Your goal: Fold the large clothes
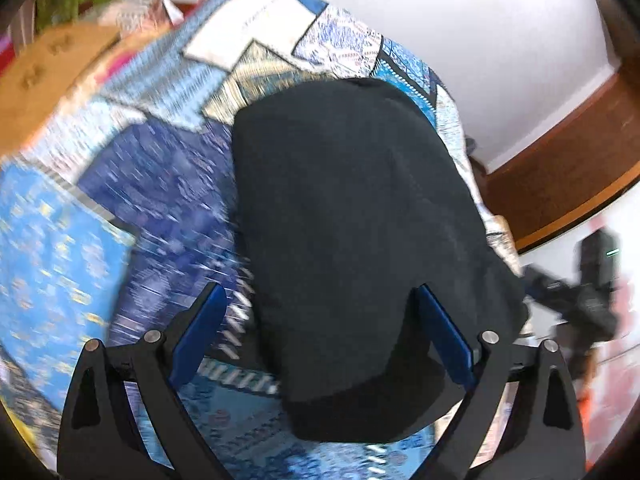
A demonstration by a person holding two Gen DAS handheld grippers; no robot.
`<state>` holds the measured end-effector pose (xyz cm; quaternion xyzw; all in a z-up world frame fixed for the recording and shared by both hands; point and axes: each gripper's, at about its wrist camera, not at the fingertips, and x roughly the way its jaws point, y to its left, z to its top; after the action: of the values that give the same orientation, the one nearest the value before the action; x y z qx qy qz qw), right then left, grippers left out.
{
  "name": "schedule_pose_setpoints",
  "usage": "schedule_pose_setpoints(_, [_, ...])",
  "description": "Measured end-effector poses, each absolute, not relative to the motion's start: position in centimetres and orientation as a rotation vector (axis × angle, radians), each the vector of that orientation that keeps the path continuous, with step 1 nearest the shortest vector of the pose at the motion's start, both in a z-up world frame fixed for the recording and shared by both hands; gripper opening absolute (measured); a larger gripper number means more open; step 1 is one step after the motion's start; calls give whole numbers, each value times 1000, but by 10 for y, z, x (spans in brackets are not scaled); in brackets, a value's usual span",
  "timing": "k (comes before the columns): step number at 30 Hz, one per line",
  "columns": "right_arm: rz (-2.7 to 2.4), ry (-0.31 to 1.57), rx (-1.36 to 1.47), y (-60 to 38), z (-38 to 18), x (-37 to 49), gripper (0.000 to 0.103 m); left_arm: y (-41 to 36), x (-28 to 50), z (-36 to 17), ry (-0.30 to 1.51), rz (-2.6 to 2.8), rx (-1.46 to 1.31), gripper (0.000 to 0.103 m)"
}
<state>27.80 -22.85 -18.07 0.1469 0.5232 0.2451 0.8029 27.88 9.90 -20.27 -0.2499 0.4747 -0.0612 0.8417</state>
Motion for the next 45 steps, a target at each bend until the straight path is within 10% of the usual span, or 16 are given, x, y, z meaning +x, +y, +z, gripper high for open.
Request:
schedule_pose_setpoints(9, [602,1324,359,-213,-236,315,102,110,313,-236,1072,-215,-781,103])
schedule_pose_setpoints(19, [723,1354,479,-197,-243,324,54,106,327,-241,1104,-238,-804,102])
schedule_pose_setpoints(25, [705,1345,523,-201,-230,317,26,92,315,-209,1059,-242,-670,79])
schedule_pose_setpoints(45, [778,1022,447,-96,-118,352,21,184,336,-28,695,-336,-436,71])
